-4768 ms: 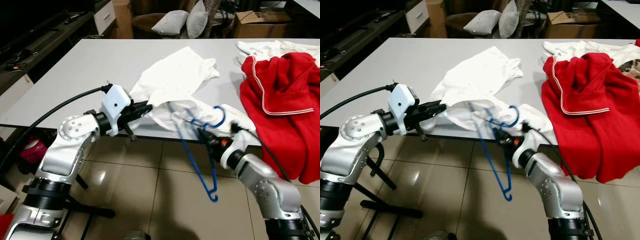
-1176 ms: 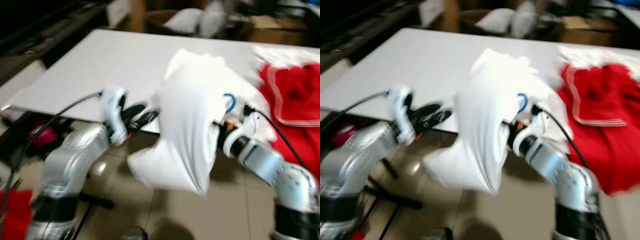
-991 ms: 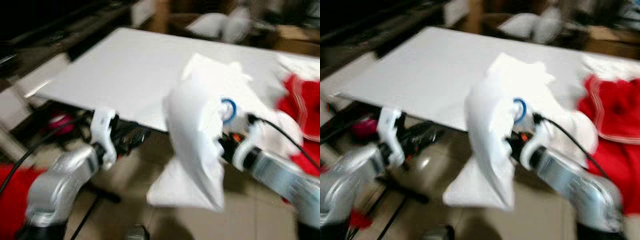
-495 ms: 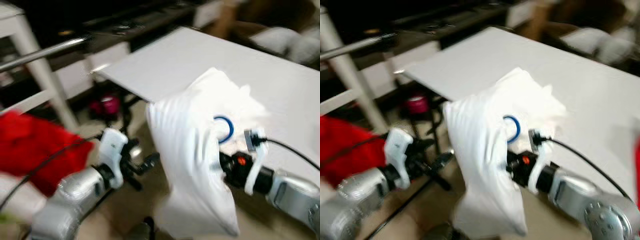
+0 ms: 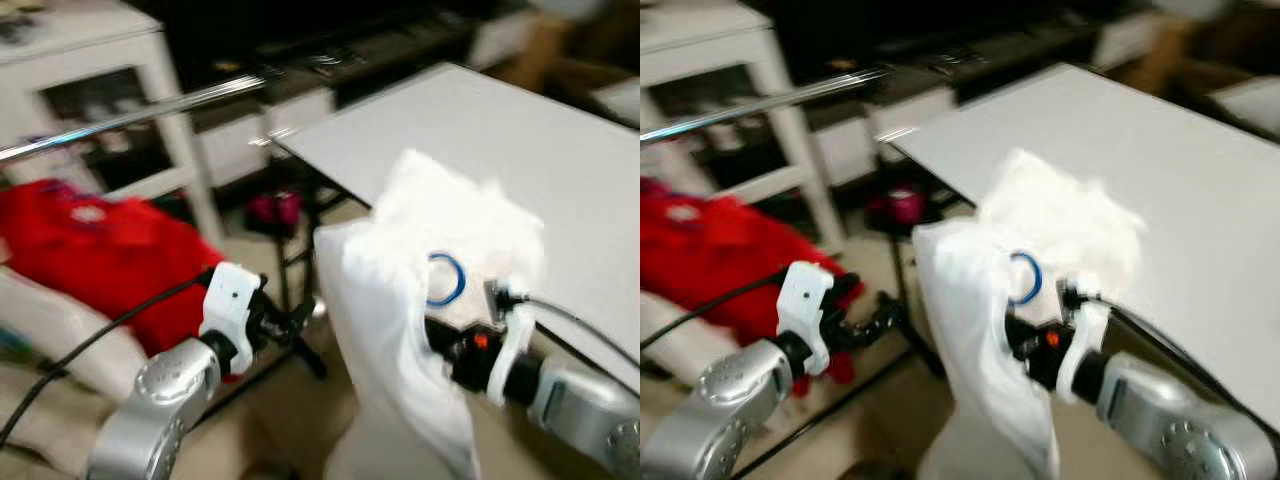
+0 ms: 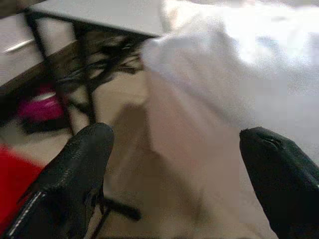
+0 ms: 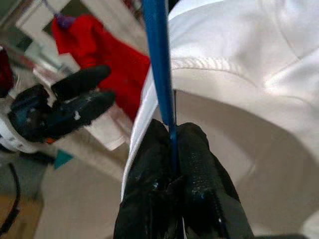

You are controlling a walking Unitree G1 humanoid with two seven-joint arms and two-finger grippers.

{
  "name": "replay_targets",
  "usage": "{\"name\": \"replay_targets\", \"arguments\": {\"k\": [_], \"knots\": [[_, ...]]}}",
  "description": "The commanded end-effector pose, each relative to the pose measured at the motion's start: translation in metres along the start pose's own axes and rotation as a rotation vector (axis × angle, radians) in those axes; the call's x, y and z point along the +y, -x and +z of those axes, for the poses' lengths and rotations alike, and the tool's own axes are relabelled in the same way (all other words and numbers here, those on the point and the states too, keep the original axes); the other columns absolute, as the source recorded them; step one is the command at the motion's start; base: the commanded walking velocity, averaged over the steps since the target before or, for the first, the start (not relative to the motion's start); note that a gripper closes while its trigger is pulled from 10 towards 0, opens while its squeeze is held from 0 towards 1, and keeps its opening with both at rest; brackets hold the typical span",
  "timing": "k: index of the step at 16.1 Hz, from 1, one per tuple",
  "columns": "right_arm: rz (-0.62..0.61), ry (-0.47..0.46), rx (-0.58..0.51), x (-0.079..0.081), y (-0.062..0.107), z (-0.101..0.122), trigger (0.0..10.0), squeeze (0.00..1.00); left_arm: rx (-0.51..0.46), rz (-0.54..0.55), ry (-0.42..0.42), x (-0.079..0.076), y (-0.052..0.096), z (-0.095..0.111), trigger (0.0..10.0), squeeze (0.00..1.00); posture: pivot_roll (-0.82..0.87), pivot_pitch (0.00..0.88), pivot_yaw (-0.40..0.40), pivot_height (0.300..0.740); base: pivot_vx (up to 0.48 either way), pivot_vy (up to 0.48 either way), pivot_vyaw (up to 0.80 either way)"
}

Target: Hang hanger

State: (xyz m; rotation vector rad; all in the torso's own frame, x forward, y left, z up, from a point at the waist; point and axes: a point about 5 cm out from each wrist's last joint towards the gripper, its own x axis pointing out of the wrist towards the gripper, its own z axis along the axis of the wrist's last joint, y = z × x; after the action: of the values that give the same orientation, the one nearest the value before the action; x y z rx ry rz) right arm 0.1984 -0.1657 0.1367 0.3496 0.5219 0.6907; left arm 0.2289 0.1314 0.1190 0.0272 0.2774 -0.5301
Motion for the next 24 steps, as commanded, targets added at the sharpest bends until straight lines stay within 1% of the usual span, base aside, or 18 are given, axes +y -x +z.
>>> {"name": "replay_targets", "arguments": {"k": [1, 4, 6, 9, 12, 14, 16, 17, 19, 20, 24], "knots": [[-0.014, 0.028, -0.006, 0.000, -0.002, -0.001, 10.0, 0.00, 0.010, 0.017, -0.034, 0.004, -0.001, 0.001, 10.0, 0.00, 0.08, 0.043, -0.007, 0.740, 0.000, 0.000, 0.80], [-0.052, 0.039, 0.007, -0.006, -0.002, -0.006, 10.0, 0.00, 0.010, 0.002, -0.059, 0.002, -0.002, -0.001, 10.0, 0.00, 0.08, 0.035, -0.006, 0.740, 0.000, 0.000, 0.80], [-0.061, 0.040, 0.012, -0.007, -0.002, -0.008, 10.0, 0.00, 0.010, -0.011, -0.049, 0.001, -0.003, -0.003, 10.0, 0.00, 0.08, 0.034, -0.007, 0.740, 0.000, 0.000, 0.80], [-0.107, 0.048, 0.033, -0.013, -0.001, -0.012, 10.0, 0.00, 0.004, 0.020, -0.033, 0.004, -0.005, -0.003, 10.0, 0.00, 0.07, 0.035, -0.008, 0.740, 0.000, 0.000, 0.80], [-0.177, 0.102, 0.069, -0.023, 0.003, -0.016, 10.0, 0.00, 0.014, 0.053, -0.041, 0.009, -0.006, -0.008, 10.0, 0.00, 0.06, 0.038, -0.013, 0.740, 0.000, 0.000, 0.80], [-0.242, 0.125, 0.067, -0.032, 0.001, -0.016, 10.0, 0.00, 0.021, 0.052, -0.053, 0.008, -0.006, -0.009, 10.0, 0.00, 0.07, 0.037, -0.017, 0.740, 0.000, 0.000, 0.00], [-0.279, 0.192, 0.062, -0.036, -0.004, -0.014, 10.0, 0.00, 0.027, 0.052, -0.063, 0.007, -0.007, -0.010, 10.0, 0.00, 0.07, 0.040, -0.019, 0.740, -0.142, 0.000, 0.00], [-0.288, 0.216, 0.043, -0.037, -0.007, -0.012, 10.0, 0.00, 0.028, 0.050, -0.066, 0.007, -0.008, -0.010, 10.0, 0.00, 0.07, 0.040, -0.019, 0.740, -0.315, 0.000, 0.00], [-0.300, 0.230, 0.011, -0.039, -0.011, -0.008, 10.0, 0.00, 0.028, 0.048, -0.071, 0.006, -0.009, -0.010, 10.0, 0.00, 0.07, 0.041, -0.019, 0.740, -0.319, 0.000, 0.00], [-0.309, 0.248, -0.032, -0.040, -0.017, -0.002, 10.0, 0.00, 0.027, 0.045, -0.075, 0.006, -0.009, -0.009, 10.0, 0.00, 0.08, 0.040, -0.017, 0.740, -0.319, 0.000, 0.00], [-0.306, 0.273, -0.056, -0.040, -0.022, 0.001, 10.0, 0.00, 0.028, 0.042, -0.083, 0.006, -0.010, -0.007, 10.0, 0.00, 0.08, 0.036, -0.014, 0.740, -0.323, 0.000, 0.00]]}}
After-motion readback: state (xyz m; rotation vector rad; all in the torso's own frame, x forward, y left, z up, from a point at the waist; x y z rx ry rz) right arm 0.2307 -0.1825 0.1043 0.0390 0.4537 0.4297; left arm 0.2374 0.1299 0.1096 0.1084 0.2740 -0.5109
